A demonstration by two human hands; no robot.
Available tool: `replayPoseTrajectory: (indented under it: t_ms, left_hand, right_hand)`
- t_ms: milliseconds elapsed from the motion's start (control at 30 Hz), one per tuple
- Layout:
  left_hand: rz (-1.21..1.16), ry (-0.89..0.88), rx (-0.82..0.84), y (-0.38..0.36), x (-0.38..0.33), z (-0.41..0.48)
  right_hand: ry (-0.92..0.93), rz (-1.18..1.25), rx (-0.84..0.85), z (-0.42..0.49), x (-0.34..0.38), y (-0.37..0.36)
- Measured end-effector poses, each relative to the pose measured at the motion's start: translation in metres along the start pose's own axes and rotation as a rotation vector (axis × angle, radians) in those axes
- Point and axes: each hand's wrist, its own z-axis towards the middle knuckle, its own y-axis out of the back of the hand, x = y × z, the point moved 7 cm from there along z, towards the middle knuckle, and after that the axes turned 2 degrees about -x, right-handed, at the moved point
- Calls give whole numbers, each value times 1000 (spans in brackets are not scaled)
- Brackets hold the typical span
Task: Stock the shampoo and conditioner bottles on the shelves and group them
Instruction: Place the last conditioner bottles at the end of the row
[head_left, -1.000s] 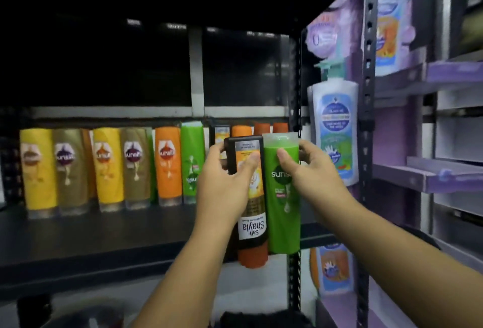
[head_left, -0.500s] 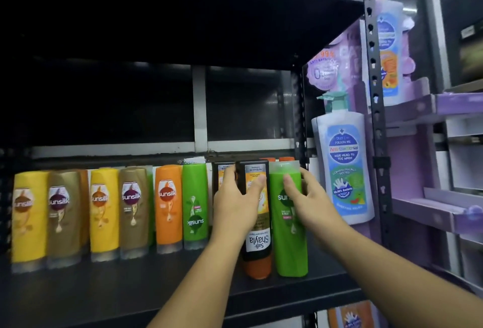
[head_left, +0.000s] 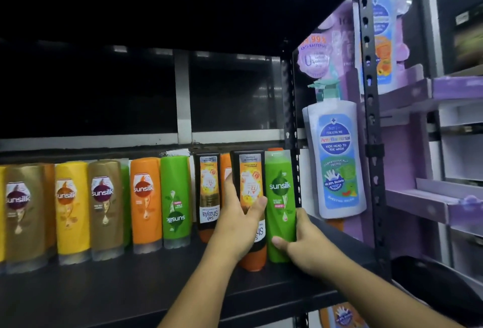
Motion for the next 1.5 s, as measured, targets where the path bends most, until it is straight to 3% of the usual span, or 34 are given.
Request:
replayPoseTrajectory:
  t_ms: [567,833,1033,1333,1500]
  left_hand:
    - [125,-2,106,-65,19,62]
    - [125,-30,-27,-77,46,83]
    - [313,0,44,-77,67,83]
    - [426,60,-56,-69,69,77]
    - [486,80,-33,-67,68,72]
  right_hand:
    - [-124,-248,-83,61,-25,31]
    - [-91,-217,-181,91,-45,24]
    - [9,-237,-250,91,-43,28]
    - [-5,-248,-207,89,-46,29]
    - [-16,-285,-226,90,-49,29]
